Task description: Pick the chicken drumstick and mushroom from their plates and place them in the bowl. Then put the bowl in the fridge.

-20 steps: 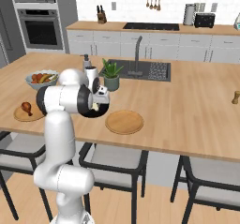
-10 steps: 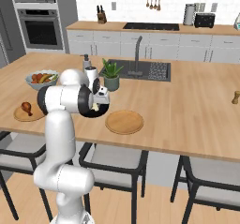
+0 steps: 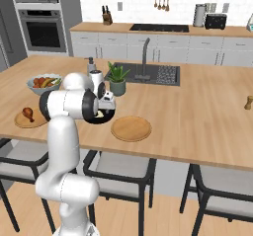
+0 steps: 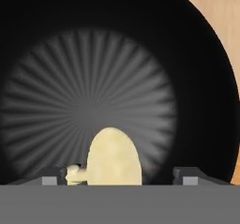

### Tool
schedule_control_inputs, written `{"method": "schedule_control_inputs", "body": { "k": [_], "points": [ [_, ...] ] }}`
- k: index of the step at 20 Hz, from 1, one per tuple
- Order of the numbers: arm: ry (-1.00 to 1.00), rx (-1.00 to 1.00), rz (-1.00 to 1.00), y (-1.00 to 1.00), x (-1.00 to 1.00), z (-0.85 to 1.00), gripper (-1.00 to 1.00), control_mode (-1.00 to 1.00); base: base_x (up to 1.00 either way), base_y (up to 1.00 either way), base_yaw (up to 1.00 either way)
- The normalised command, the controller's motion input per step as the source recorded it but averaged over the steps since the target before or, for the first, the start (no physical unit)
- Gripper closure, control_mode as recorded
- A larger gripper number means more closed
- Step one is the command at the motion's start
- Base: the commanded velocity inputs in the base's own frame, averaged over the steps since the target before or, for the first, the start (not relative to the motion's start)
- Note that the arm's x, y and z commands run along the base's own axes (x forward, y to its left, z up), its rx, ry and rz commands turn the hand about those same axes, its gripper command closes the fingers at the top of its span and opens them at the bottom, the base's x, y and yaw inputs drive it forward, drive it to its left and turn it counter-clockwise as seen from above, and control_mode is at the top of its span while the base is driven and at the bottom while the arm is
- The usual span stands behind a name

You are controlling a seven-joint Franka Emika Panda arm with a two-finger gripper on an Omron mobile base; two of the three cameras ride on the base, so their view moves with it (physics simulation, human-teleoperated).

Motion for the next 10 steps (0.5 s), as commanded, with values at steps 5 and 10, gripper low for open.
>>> {"method": "schedule_control_inputs", "body": {
  "k": [5,10],
  "points": [
    [-0.1,0.0,0.0,0.07,-0.51,0.29,-1.0,-1.0,0.0,0.0,0.0],
    [-0.12,0.0,0.02,0.38,-0.78,0.54,-1.0,-1.0,0.0,0.0,0.0]
  ]
}}
